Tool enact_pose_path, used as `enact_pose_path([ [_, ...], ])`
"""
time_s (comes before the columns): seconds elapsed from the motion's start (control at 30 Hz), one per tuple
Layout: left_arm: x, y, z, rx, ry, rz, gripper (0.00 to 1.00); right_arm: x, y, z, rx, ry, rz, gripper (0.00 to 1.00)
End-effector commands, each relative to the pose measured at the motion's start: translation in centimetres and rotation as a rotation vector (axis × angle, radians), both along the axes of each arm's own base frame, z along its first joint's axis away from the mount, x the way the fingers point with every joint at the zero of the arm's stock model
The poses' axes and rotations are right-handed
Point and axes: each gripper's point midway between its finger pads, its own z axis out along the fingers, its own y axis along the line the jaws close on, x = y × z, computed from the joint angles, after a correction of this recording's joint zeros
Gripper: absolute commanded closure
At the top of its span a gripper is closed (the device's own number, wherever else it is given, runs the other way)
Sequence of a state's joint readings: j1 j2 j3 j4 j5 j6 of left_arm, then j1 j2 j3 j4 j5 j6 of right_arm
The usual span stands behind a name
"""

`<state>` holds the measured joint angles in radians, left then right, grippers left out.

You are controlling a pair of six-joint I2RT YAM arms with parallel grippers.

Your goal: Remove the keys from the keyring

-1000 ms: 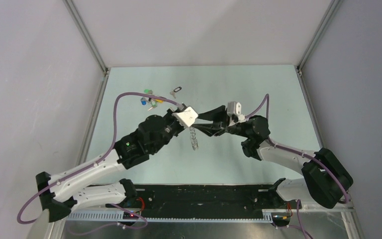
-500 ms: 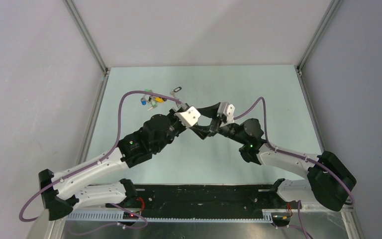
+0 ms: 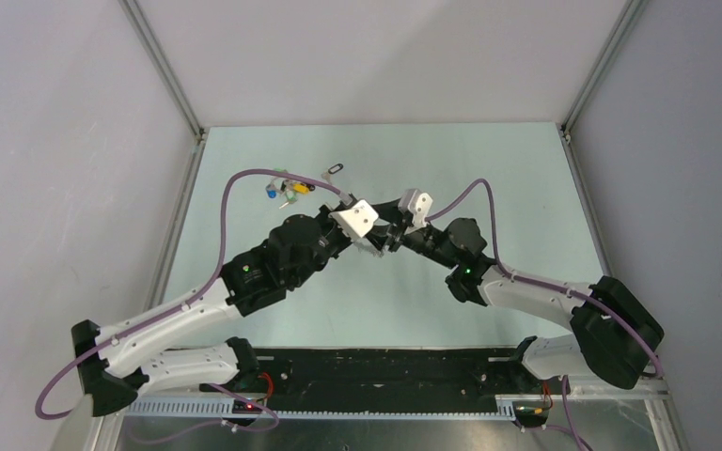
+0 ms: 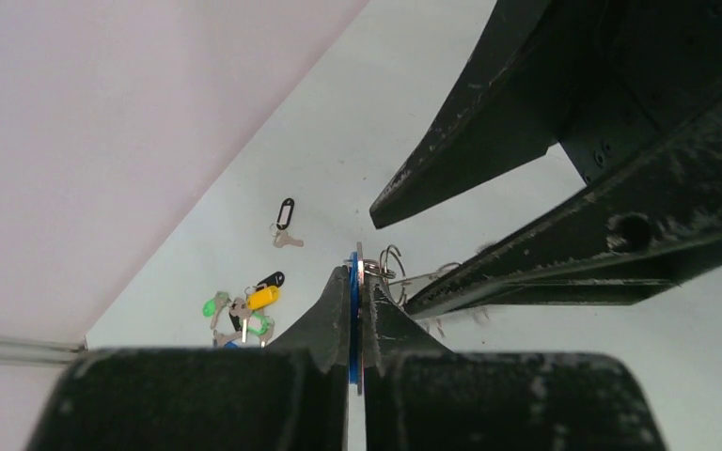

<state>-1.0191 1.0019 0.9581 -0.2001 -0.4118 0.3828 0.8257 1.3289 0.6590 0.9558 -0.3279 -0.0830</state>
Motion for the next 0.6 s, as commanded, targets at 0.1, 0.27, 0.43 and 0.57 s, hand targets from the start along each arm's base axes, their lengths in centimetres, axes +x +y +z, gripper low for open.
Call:
enact_pose_path([
  [0.1,-0.4,-0.1,4.7,-0.133,-0.061,-0.015,1.0,0.0,0.5,1.5,-0.014,-0.071,0.007,0.57],
  [0.27,-0.4,-0.1,4.8,-0.134,-0.061,-0.017,1.0,0.3,0.3,0.8,-0.054,-0.076,-0.014,0.57],
  [0.43,-0.5,0.0,4.9,-0.135,-0.065,-0.015,1.0,0.9,-0.3,0.6,-0.083,-0.085,-0.064,0.53],
  [0.57,-0.5,0.1,4.9,-0.134,-0.064,-0.015,1.0,1.2,-0.8,0.5,-0.103,-0.095,-0.095,0.52],
])
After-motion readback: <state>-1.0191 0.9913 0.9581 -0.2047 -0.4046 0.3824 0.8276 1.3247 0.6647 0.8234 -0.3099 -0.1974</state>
